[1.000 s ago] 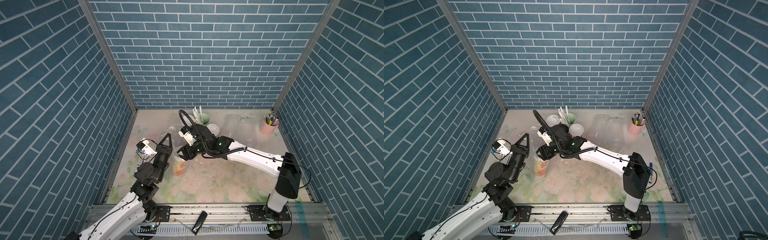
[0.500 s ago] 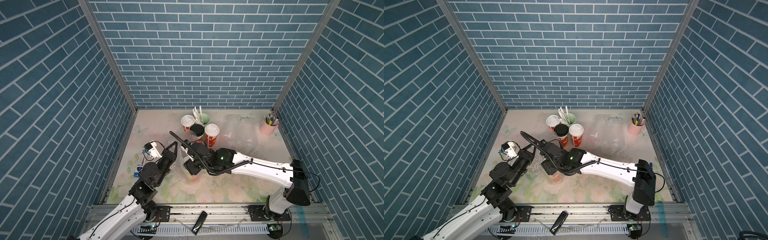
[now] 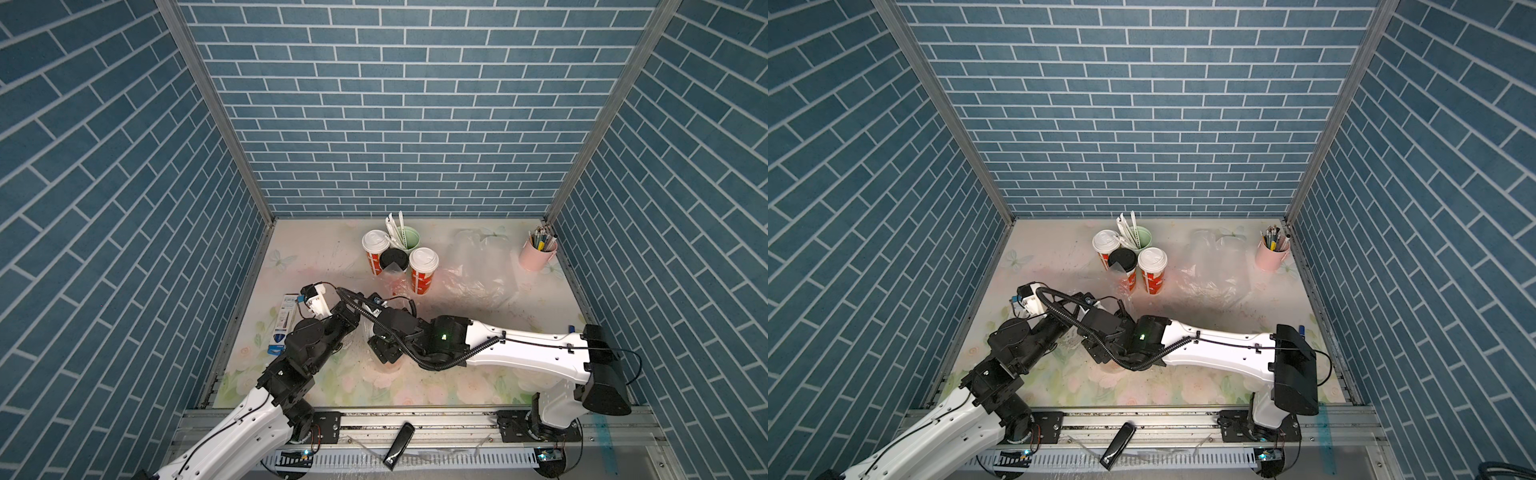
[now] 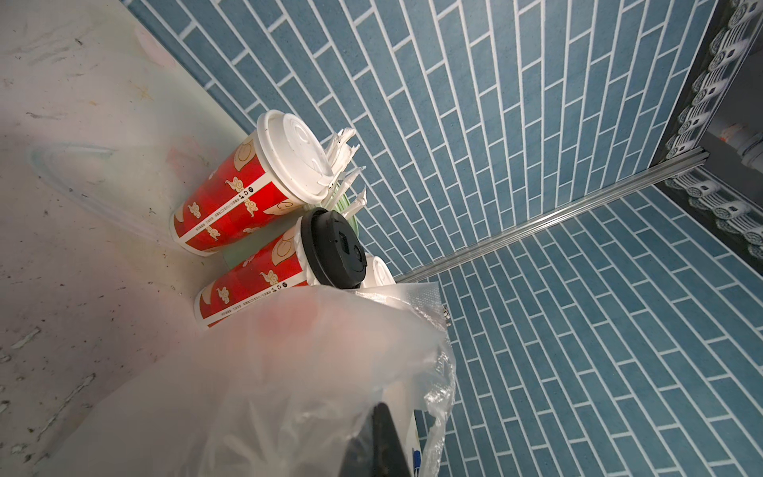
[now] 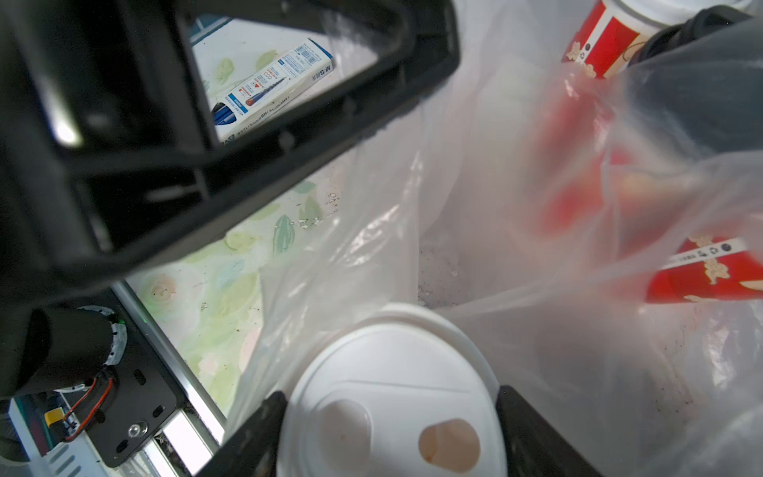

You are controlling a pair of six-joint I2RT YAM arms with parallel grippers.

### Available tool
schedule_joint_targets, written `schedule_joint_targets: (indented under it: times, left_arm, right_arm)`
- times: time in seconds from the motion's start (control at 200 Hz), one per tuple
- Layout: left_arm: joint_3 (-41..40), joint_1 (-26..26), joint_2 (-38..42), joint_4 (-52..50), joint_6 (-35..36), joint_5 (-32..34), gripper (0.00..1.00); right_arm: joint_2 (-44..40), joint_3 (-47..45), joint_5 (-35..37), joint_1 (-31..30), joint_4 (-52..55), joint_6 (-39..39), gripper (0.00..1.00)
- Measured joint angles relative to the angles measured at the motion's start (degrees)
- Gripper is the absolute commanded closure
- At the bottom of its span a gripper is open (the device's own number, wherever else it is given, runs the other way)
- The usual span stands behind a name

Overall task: Pack milk tea into plastic carrier bags
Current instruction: Place the milk tea cup in the plastic carrier bag.

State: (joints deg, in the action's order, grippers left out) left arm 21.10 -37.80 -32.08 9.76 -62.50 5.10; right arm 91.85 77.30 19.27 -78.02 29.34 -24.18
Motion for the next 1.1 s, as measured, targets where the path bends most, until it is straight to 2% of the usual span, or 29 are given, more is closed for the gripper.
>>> schedule_joint_targets:
  times: [0.31,0.59,0.82,0.92,1.101]
  left_arm:
    - [2.25,0.00,-1.53,-3.13,2.56,-1.90,1.00]
    - [2.56,0.00,-3.15,-4.94,4.00,-3.28,1.00]
    - [2.69,0.00,-2.56,-7.34,5.16,-3.69,1.00]
    - [2.75,0.00,-1.57,-9.05,5.81,-3.69,1.00]
    - [2.82,0.00,-1.60,-10.84,6.93,-3.69,1.00]
  right_arm:
    - [-1.01,-0.02,-0.85,0.00,1.22,0.24,0.15]
    - [-8.44,-0.13,-1.66,0.02,1.22,1.62,0.12]
    - [-9.75,0.09,-1.75,0.96,0.94,5.92,0.16]
    - [-9.75,2.03,-3.89,4.28,1.14,7.85,0.19]
    - [-8.98,9.25,-9.97,14.45,2.03,9.53,0.19]
